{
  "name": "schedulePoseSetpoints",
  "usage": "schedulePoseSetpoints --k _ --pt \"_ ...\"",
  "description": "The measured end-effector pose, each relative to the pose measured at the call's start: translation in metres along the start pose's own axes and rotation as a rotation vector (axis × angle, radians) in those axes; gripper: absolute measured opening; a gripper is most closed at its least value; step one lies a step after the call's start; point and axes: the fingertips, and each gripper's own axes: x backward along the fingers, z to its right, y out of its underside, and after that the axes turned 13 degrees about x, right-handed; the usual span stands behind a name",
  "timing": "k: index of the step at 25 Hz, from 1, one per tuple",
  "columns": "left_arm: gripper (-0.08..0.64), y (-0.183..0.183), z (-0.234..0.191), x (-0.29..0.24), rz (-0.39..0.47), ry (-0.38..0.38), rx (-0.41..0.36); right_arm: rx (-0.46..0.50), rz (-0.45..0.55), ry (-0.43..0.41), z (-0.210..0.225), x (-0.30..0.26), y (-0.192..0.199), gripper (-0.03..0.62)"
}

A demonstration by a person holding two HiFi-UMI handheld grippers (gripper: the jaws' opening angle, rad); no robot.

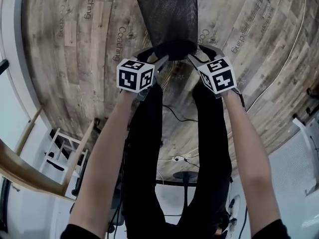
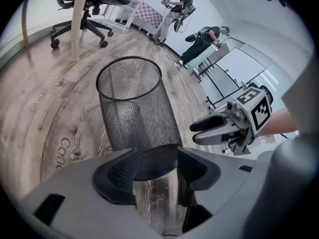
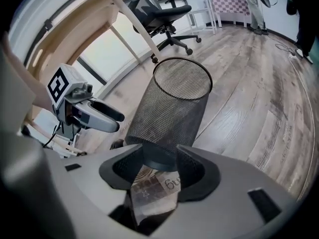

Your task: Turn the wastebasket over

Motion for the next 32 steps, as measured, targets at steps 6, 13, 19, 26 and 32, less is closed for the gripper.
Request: schedulePoseSetpoints --k 6,13,19,26,32 --pt "0.262 -0.016 -0.003 -0.002 0.027 -0.006 0.014 0.006 0.003 0.000 0.003 -0.002 -0.006 0.221" --pt "0.277 -0.013 0.005 -0.007 0.017 -0.025 0.051 0.043 0.011 0.009 0.015 0.007 -0.022 0.221" --pt "0.338 -0.025 0.009 -0.011 0.131 -0.143 0.102 0.114 0.030 0.027 0.039 0.023 -0.056 0.221" --pt "0.390 -0.041 0.015 -0.025 0.182 -0.249 0.062 0.206 0.060 0.035 0.065 0.033 -0.097 0.233" --pt "0.394 -0.034 0.012 -0.040 0.154 -0.292 0.104 0.316 0.062 0.028 0.076 0.027 -0.124 0.271"
